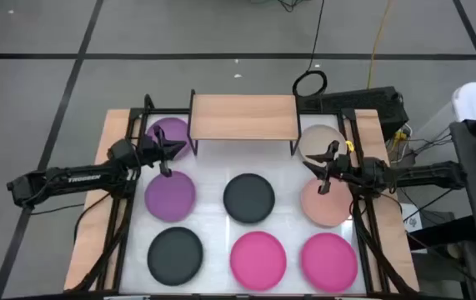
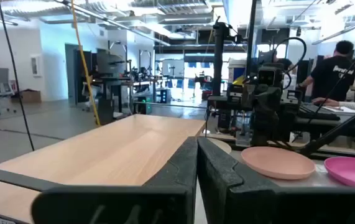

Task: Place and stack plates onto a shelf
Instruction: Put the brown plate on the shelf

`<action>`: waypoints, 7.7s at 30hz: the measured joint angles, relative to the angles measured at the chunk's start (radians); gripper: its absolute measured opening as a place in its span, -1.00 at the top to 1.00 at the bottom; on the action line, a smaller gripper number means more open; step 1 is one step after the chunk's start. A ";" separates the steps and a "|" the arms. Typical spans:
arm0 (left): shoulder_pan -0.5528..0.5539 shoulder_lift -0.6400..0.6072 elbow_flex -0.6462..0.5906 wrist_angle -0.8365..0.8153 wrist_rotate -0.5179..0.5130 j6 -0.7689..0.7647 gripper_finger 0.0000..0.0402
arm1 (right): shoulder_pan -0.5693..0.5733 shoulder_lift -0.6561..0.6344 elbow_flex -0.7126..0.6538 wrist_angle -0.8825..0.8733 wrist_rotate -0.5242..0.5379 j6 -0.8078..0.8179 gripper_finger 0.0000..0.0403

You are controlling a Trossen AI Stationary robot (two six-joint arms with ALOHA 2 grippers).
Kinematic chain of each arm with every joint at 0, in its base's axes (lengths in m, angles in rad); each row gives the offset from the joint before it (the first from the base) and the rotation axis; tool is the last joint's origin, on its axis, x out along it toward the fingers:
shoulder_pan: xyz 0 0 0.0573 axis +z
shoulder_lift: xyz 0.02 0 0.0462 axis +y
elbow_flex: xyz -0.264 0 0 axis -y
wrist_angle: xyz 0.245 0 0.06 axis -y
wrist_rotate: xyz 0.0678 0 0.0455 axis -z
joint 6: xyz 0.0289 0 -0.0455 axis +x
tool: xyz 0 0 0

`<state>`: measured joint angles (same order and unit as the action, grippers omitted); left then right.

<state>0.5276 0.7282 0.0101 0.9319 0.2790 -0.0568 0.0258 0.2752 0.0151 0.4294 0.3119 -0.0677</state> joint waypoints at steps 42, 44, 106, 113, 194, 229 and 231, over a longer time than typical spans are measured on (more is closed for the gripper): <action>0.000 0.000 0.000 0.005 0.000 0.000 0.93 | 0.000 0.405 0.517 -0.841 0.037 0.098 0.51; 0.000 0.000 0.000 0.005 0.000 0.000 0.93 | 0.000 0.457 0.528 -0.892 0.092 0.110 0.51; 0.000 0.000 0.000 0.004 0.000 0.000 0.93 | -0.359 0.527 0.558 -0.951 0.288 0.335 0.99; 0.000 0.000 0.000 0.004 0.000 0.000 0.93 | -0.357 0.465 0.675 -0.723 0.204 0.077 1.00; 0.000 0.000 0.000 0.011 0.000 -0.155 0.93 | -0.260 1.048 0.840 -0.396 0.023 -0.311 0.89; -0.006 -0.001 0.001 0.079 0.000 -0.300 0.93 | -0.240 1.035 0.839 -0.262 -0.055 -0.319 0.04; -0.013 -0.001 0.001 0.079 0.000 -0.276 0.93 | -0.220 1.024 0.839 -0.242 -0.056 -0.336 0.04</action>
<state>0.5142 0.7277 0.0109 1.0108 0.2787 -0.3330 -0.1941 1.2988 0.8543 0.1870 0.2563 -0.4036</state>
